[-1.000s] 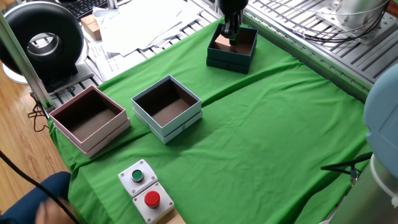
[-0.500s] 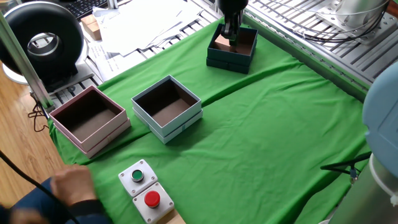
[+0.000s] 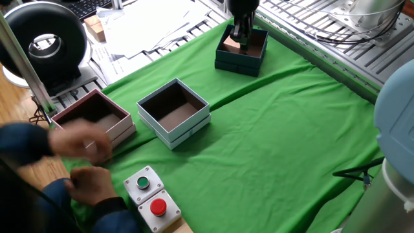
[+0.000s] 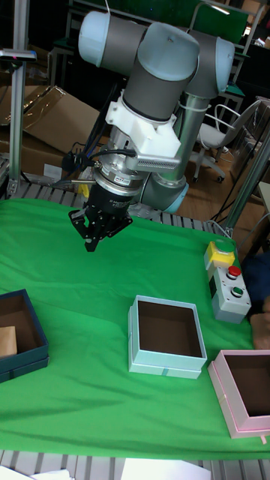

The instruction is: Move an object from one box to another

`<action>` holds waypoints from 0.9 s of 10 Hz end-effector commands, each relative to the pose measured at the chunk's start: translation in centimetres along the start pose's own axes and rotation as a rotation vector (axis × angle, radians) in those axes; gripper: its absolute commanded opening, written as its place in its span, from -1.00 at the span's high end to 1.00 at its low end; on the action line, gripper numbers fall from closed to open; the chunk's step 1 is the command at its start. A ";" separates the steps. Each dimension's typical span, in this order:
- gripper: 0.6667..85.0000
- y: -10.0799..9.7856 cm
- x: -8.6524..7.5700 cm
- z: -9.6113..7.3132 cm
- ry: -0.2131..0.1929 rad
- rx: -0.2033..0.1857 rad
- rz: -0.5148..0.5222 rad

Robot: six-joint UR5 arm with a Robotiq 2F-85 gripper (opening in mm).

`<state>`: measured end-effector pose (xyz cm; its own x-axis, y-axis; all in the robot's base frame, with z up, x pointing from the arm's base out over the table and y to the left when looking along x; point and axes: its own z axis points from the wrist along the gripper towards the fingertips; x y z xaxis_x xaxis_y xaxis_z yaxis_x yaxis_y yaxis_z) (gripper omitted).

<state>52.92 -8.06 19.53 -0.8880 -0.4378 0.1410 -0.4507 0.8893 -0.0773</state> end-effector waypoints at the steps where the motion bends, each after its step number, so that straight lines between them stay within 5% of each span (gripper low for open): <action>1: 0.99 -1.0 -1.0 -0.2 -0.033 -0.001 -0.050; 3: 0.90 -5.6 -3.6 0.0 -0.087 -0.006 -0.089; 5: 0.61 -10.1 -4.8 2.0 -0.115 0.033 -0.075; 6: 0.26 -11.6 -4.6 3.1 -0.110 0.067 -0.066; 7: -0.08 -13.0 -5.0 3.8 -0.123 0.108 -0.077; 9: -0.23 -12.5 -5.0 5.2 -0.124 0.069 0.038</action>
<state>61.51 -16.26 16.33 -0.8743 -0.4835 0.0427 -0.4843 0.8630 -0.1438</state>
